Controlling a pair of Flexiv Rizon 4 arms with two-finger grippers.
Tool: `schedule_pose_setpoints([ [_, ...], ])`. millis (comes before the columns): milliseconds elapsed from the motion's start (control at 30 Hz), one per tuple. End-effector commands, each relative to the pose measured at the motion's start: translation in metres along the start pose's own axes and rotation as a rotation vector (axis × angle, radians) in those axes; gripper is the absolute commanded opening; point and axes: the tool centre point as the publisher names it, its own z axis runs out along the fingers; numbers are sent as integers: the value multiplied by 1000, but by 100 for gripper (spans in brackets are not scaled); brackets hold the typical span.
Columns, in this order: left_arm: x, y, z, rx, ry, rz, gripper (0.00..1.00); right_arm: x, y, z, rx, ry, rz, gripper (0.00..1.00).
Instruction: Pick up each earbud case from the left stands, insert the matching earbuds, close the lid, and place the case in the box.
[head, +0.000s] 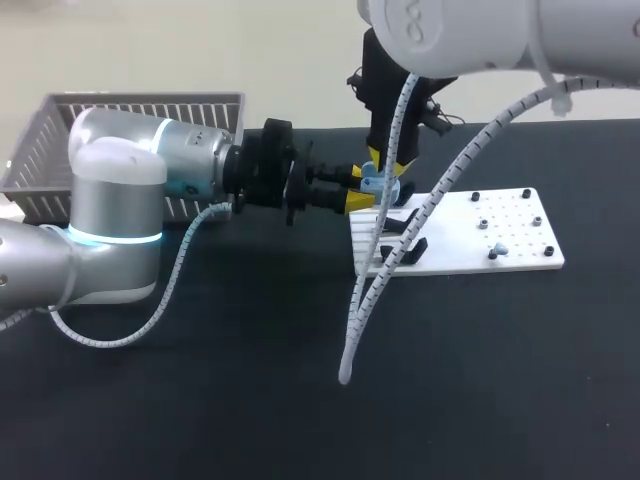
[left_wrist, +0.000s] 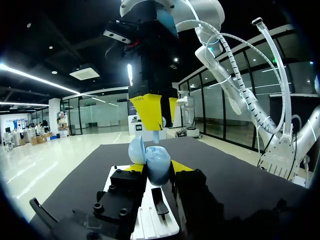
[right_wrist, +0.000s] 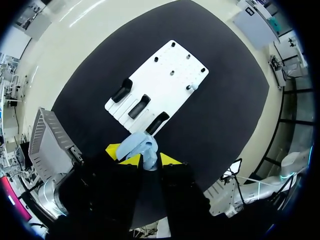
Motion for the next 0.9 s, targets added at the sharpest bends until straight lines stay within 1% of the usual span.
schedule_pose_setpoints([
  [33,1,0,0,-2,-2,2,0,-3,2,4,3,8,1,0],
  [333,1,0,0,-2,-2,2,0,-3,4,5,-11,12,-3,0],
  [900,1,0,0,-2,-2,2,0,-6,7,11,1,10,-4,0],
])
